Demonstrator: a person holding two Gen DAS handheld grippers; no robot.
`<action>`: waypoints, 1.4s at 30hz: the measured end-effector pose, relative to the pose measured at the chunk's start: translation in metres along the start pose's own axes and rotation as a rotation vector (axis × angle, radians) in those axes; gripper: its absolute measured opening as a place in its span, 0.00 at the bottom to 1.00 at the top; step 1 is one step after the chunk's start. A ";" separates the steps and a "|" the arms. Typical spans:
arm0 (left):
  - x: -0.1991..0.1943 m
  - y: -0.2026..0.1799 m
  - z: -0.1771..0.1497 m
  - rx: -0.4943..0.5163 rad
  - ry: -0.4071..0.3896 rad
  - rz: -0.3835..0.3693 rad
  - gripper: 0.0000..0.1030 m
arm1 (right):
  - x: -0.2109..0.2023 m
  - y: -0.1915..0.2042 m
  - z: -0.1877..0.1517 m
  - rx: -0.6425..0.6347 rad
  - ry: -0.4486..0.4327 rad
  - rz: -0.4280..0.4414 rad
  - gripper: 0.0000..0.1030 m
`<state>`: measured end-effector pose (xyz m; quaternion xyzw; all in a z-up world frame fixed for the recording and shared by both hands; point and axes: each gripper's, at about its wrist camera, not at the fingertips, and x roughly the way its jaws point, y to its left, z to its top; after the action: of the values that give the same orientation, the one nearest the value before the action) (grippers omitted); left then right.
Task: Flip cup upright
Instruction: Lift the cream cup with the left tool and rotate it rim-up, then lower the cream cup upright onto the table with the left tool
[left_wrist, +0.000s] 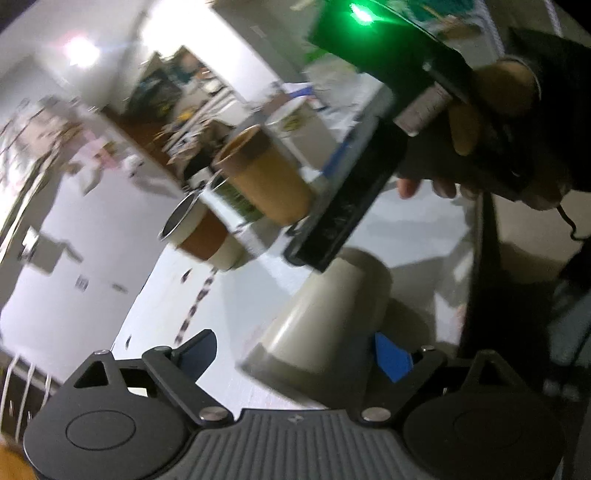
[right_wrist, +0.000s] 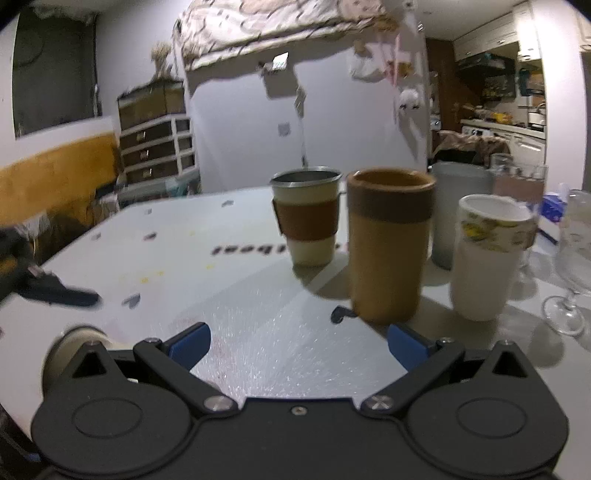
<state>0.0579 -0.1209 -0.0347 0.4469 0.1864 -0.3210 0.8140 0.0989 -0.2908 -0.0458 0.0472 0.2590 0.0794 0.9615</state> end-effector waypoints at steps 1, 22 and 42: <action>-0.001 0.002 -0.004 -0.029 0.002 0.012 0.89 | 0.002 0.001 -0.001 -0.008 0.009 0.001 1.00; -0.001 0.052 -0.086 -0.917 -0.034 0.083 0.91 | -0.029 0.011 -0.029 -0.018 0.140 0.089 1.00; -0.006 0.039 -0.070 -1.280 -0.108 -0.197 0.63 | -0.020 -0.026 -0.016 0.332 0.194 0.244 1.00</action>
<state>0.0792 -0.0441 -0.0444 -0.1626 0.3399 -0.2414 0.8943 0.0771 -0.3193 -0.0530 0.2281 0.3523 0.1553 0.8943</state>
